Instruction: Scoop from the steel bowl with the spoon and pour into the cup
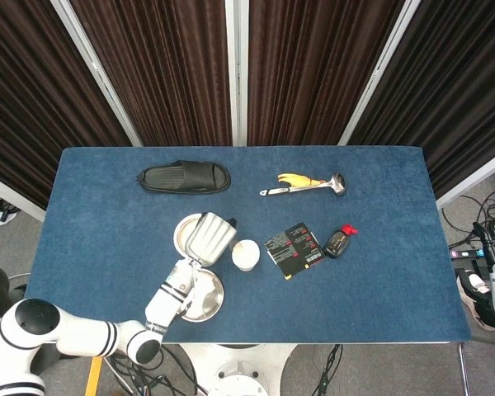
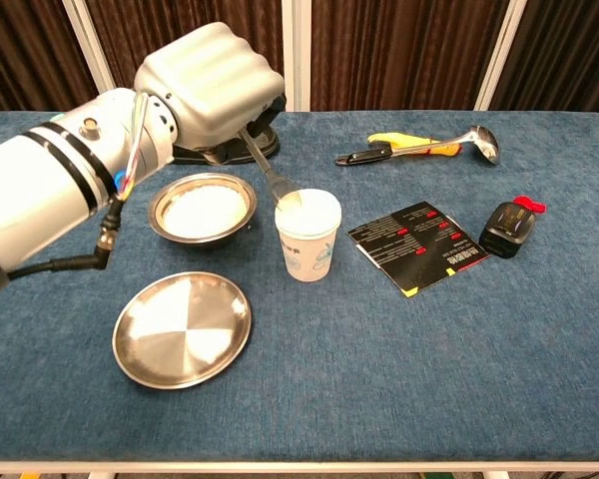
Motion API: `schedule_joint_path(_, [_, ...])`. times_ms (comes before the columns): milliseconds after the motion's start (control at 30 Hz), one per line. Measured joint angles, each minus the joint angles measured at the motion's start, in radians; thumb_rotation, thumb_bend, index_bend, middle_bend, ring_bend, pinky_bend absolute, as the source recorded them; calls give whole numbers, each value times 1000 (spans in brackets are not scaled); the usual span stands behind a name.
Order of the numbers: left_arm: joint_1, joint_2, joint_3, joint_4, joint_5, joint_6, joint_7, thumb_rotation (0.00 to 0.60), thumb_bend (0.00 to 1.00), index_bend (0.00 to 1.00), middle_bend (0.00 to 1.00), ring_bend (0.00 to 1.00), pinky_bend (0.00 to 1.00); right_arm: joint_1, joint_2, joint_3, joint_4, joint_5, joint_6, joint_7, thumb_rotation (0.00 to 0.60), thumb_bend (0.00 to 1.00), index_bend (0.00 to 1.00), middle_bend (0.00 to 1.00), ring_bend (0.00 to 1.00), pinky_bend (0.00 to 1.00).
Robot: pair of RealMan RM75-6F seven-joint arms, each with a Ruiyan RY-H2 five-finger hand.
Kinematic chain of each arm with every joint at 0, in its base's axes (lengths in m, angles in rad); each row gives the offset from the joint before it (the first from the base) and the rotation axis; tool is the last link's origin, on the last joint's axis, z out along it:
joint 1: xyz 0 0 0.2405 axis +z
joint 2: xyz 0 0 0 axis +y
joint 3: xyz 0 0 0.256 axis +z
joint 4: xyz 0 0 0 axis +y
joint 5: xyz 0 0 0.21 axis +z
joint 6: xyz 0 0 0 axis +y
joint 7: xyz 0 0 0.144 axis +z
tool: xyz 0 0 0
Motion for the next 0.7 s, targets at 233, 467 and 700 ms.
schedule_joint_path(233, [14,-43,43,68,134,47,106,600,464,637,943,909,1000,-1,0,0,-4,-4,2,-1,600,245,0,203,2,75])
schedule_joint_path(467, [45,-52,20,70,173,44,140,600,463,636,943,909,1000,-4,2,0,-6,-5,8,0,600,244,0,204,2,76])
schedule_joint_path(700, [75,-39,-47,12,123,11,23,600,463,637,946,910,1000,-9,5,-1,-9,-4,12,-1,600,245,0,204,3,76])
